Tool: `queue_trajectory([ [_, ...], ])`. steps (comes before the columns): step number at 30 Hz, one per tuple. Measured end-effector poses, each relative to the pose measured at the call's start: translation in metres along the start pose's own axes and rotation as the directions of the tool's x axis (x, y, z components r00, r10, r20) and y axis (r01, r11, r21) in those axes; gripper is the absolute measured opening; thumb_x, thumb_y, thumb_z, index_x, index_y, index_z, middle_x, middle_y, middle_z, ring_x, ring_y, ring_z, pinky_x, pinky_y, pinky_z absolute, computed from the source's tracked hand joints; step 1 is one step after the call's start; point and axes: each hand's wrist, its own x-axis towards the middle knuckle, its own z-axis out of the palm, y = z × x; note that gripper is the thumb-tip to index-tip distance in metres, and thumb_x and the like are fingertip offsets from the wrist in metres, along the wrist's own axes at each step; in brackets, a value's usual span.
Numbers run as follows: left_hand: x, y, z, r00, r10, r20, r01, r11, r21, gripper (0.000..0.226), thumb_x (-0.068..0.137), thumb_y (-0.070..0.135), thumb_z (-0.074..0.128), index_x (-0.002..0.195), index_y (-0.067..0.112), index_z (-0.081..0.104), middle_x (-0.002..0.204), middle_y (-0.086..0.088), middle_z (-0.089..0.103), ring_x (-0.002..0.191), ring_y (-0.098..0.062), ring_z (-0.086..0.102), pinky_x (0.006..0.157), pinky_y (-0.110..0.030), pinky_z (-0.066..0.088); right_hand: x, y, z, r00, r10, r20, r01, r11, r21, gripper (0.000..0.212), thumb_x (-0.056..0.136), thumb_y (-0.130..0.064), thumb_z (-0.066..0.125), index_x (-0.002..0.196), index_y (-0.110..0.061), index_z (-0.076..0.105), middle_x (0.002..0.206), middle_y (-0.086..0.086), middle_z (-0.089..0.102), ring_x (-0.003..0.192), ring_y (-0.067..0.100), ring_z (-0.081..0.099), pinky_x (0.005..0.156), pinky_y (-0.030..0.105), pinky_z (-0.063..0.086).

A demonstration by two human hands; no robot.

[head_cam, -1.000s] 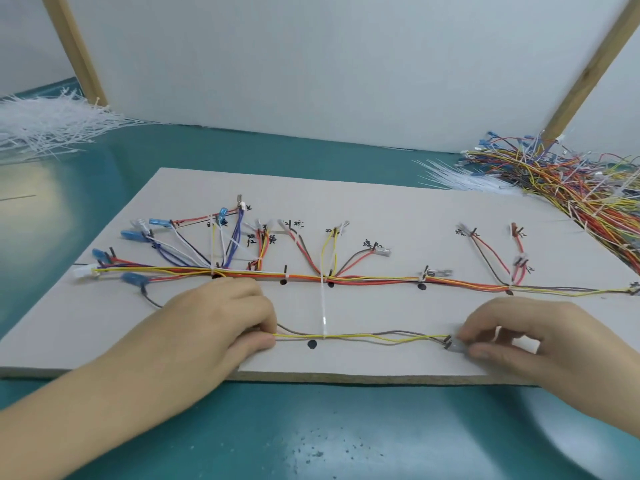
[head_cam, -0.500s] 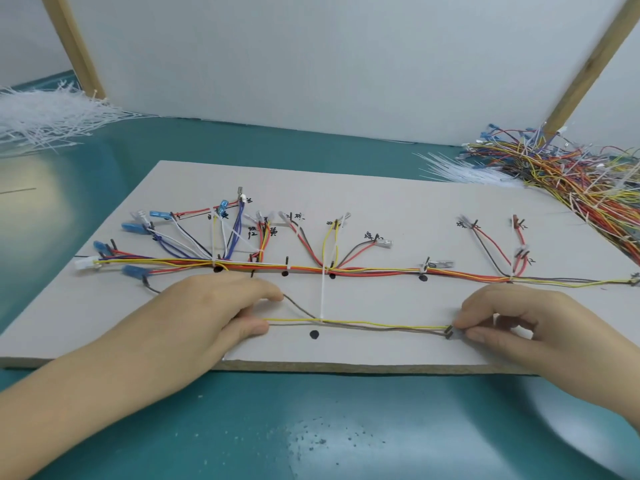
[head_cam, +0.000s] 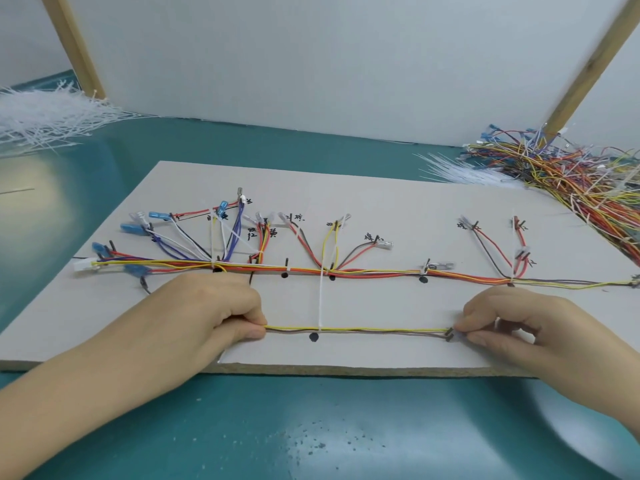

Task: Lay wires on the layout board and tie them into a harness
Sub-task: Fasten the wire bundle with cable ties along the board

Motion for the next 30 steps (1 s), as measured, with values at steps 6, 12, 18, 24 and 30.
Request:
queue_trajectory([
  [6,0.0,0.001,-0.001,1.0,0.003,-0.006,-0.002,0.998,0.065,0.033,0.081,0.053,0.04,0.07,0.033,0.064,0.068,0.022,0.055,0.075,0.009,0.051,0.067,-0.014,0.041,0.004,-0.008,-0.017,0.989,0.084,0.125,-0.097,0.99,0.1,0.03,0.086,-0.012,0.061,0.085,-0.041,0.069,0.087,-0.012,0.069,0.079,0.01,0.062,0.072,0.022,0.048],
  [12,0.021,0.043,0.0,0.976,0.131,-0.176,-0.107,0.984,0.141,0.039,0.091,0.05,0.034,0.106,0.028,0.062,0.094,0.016,0.052,0.089,-0.003,0.044,0.074,-0.017,0.035,0.062,0.021,-0.053,0.907,0.291,-0.303,-0.261,0.956,0.137,0.03,0.094,-0.002,0.044,0.091,-0.016,0.07,0.083,-0.004,0.068,0.072,0.005,0.06,0.073,0.028,0.051],
  [18,0.042,0.074,0.036,0.969,0.245,0.017,-0.245,0.961,0.13,0.04,0.089,0.036,0.038,0.118,0.019,0.06,0.113,0.002,0.058,0.106,-0.017,0.053,0.091,-0.03,0.038,0.118,0.053,-0.054,0.864,0.489,-0.123,-0.482,0.872,0.083,0.042,0.101,-0.034,0.034,0.107,-0.007,0.066,0.109,0.009,0.067,0.09,0.02,0.055,0.069,0.024,0.04],
  [24,0.039,0.069,0.059,0.951,0.304,0.065,-0.31,0.922,0.232,0.039,0.086,0.04,0.039,0.116,0.024,0.061,0.115,0.009,0.061,0.111,-0.011,0.05,0.089,-0.029,0.036,0.103,0.053,-0.045,0.942,0.329,0.07,-0.336,0.913,0.233,0.036,0.102,-0.037,0.027,0.125,-0.03,0.054,0.109,-0.008,0.069,0.095,-0.014,0.056,0.086,0.016,0.035],
  [30,0.038,0.068,0.063,0.946,0.321,0.044,-0.321,0.91,0.262,0.042,0.086,0.041,0.039,0.117,0.025,0.062,0.116,0.01,0.062,0.109,-0.012,0.055,0.089,-0.028,0.035,0.077,0.066,-0.082,0.912,0.37,-0.177,-0.336,0.922,0.194,0.033,0.102,-0.026,0.032,0.104,-0.018,0.064,0.099,0.009,0.068,0.087,0.022,0.064,0.093,0.041,0.044],
])
